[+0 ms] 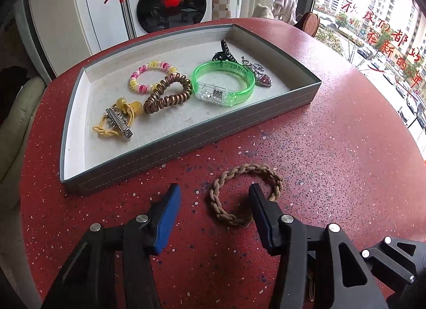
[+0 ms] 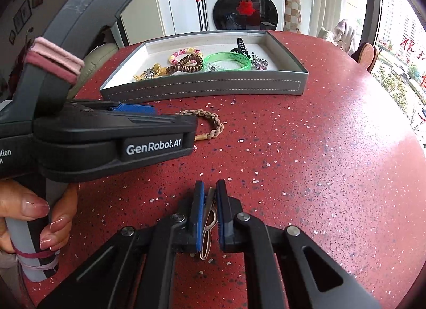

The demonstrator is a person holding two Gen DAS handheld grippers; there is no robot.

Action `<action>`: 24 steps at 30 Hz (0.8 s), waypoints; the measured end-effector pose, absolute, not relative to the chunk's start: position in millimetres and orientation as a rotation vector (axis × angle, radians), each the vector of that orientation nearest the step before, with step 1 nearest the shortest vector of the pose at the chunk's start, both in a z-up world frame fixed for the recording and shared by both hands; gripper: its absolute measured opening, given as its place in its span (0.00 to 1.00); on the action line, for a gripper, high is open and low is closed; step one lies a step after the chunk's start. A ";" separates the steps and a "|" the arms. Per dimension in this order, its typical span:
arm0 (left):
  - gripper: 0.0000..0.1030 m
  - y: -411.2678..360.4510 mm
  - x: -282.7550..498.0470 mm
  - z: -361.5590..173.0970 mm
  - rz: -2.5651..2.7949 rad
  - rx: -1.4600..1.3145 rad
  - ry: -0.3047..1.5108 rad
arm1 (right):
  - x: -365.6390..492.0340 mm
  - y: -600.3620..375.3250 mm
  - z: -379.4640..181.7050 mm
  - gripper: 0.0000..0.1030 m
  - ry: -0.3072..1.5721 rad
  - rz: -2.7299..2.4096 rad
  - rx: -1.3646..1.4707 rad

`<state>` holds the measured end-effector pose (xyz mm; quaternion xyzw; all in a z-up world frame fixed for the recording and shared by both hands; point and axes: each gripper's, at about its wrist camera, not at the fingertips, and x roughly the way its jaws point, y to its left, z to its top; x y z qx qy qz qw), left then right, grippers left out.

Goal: Organize jewelry
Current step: 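Move both tools back toward the braided bracelet and beige hair clip, then grasp the braided brown bracelet with left tool while right tool grasps beige hair clip, then carry both items into the tray and open both tools to release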

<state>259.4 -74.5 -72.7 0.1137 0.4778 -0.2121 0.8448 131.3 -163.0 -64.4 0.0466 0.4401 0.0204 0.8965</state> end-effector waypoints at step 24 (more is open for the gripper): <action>0.23 -24.0 237.0 -46.4 -0.445 0.036 0.951 | 133.5 -209.5 -43.0 0.09 0.909 0.068 0.294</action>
